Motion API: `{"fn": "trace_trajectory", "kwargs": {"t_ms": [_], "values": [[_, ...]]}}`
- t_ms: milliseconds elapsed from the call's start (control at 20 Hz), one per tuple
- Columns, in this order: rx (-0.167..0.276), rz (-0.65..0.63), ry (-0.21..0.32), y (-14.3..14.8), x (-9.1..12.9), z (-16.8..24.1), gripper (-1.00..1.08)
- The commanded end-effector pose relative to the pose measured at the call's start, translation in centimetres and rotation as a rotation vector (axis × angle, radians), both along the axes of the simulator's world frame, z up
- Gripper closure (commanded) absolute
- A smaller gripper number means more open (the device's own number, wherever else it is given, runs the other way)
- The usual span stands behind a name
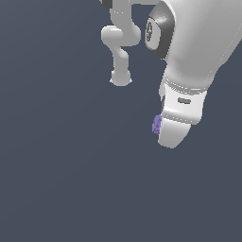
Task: Pick up the object and move it to a goal position.
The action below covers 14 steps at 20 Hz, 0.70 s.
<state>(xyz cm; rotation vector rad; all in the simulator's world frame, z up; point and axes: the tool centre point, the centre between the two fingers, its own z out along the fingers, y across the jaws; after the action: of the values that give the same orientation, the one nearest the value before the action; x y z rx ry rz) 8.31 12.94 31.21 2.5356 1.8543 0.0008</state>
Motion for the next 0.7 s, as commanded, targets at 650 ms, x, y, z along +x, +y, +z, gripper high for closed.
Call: {"fn": "trace_trajectory", "kwargs": {"t_ms": [650], "values": [[0.001, -0.002, 0.001, 3.0, -0.3, 11.7, 1.08]]}}
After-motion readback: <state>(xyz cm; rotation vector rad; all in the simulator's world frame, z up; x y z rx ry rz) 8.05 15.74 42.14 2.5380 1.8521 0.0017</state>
